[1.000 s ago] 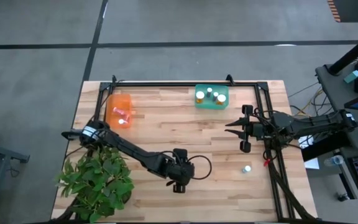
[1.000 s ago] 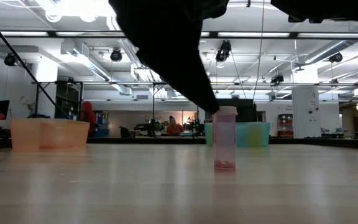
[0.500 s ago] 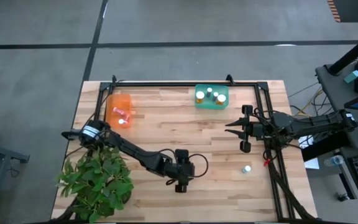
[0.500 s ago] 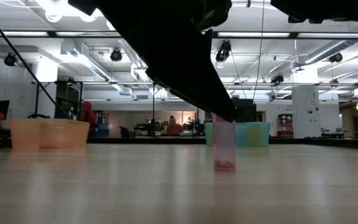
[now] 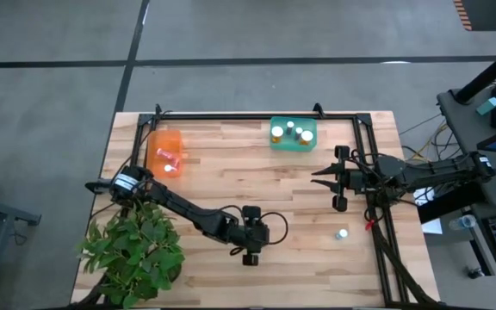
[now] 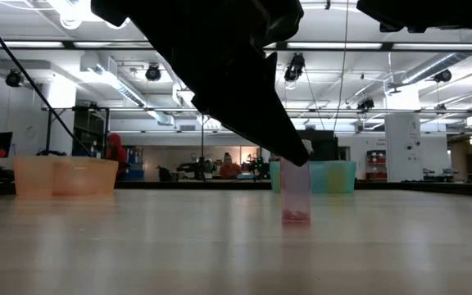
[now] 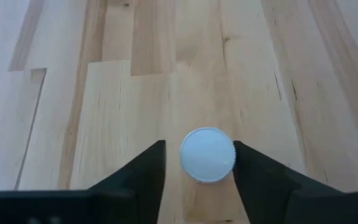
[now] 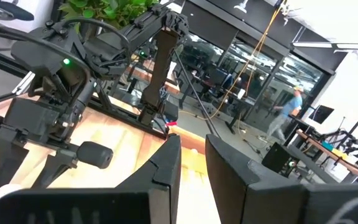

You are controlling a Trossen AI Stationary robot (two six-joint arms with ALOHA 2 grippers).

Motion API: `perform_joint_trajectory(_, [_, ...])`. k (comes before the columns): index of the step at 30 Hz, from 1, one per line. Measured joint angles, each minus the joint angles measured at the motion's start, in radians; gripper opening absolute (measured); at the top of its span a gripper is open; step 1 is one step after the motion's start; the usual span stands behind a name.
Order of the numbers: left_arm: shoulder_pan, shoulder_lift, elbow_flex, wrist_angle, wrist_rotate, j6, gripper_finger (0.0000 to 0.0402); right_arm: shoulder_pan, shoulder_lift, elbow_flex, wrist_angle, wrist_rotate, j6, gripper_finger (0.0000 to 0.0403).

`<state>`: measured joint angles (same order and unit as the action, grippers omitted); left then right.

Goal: Pick and place medicine bottles into bin by pill shape (circle, oval)
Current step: Put the pink tablet bottle into the orange bin

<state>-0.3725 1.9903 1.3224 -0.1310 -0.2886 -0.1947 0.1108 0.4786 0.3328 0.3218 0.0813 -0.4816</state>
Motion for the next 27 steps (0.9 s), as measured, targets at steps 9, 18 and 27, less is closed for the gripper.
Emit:
perform_joint_trajectory(9, [0.0,0.0,0.001,-0.006,0.0,-0.001,0.0088,0.0,0.0,0.0,-0.003,0.0,0.0,0.0063])
perform_joint_trajectory(18, [0.0,-0.006,0.001,-0.022,-0.002,-0.001,0.0092,0.0,0.0,0.0,-0.004,0.0,0.0,0.0063])
perform_joint_trajectory(27, [0.027,-0.072,-0.001,-0.126,-0.089,-0.009,0.0093,0.0,0.0,0.0,-0.006,0.0,-0.001,0.0063])
